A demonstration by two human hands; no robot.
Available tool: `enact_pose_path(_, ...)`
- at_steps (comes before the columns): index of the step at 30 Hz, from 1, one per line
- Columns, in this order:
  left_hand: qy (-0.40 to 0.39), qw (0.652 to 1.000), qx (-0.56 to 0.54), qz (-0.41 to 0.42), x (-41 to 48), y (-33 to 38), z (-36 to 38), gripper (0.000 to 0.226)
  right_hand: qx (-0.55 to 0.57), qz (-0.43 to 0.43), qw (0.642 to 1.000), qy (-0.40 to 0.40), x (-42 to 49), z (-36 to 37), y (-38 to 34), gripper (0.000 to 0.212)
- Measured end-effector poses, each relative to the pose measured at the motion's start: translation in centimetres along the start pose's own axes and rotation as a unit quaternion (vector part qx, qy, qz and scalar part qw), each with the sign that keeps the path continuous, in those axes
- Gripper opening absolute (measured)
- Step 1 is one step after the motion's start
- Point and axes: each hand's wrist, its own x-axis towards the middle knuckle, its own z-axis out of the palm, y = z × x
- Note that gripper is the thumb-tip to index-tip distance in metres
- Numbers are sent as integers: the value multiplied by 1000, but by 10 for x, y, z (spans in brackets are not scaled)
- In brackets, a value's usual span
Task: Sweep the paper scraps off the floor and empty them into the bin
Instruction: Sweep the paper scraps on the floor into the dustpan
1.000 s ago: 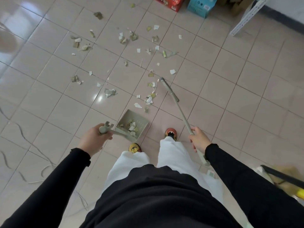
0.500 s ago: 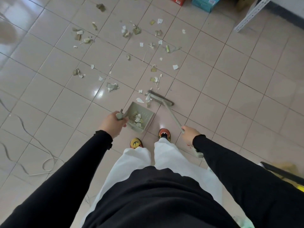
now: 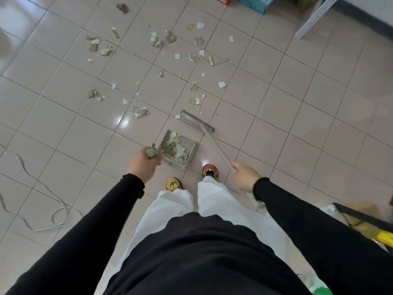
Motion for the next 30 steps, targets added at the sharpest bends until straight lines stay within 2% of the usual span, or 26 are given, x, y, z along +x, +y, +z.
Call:
enact_pose_path(3, 7, 1000, -15, -10, -1, -3, -5, 15, -10, 9, 1000, 1, 33, 10, -33, 40)
enact_pose_path(5, 9, 1000, -16, -14, 0, -6, -10, 18, -57, 7, 998, -7, 48, 16, -56, 38)
enact_pose_path(7, 10, 1000, -18, -18, 1, -7, -14, 19, -127, 0, 991, -34, 51, 23, -67, 37)
enact_pose_path(9, 8, 1000, -8, -16, 4, -7, -18, 19, -152, -5, 986, -73, 41, 22, -60, 35)
enact_pose_path(14, 8, 1000, 1, -7, 5, -9, -22, 19, -65, -1, 990, -124, -30, -11, -17, 43)
enact_pose_path(17, 6, 1000, 1, -10, 4, -14, -22, 19, -61, -2, 993, -103, -57, -7, -3, 44)
enact_pose_path(21, 8, 1000, -3, -10, 2, -17, -20, 18, -83, -25, 995, -48, -25, 15, -28, 43)
enact_pose_path(25, 4, 1000, -1, -5, 1, -17, -22, 19, -97, -10, 992, -80, 9, 31, -37, 31)
enact_pose_path(30, -4, 1000, -7, 12, 6, -17, -28, 18, -8, 7, 992, -123, -35, 10, -8, 52)
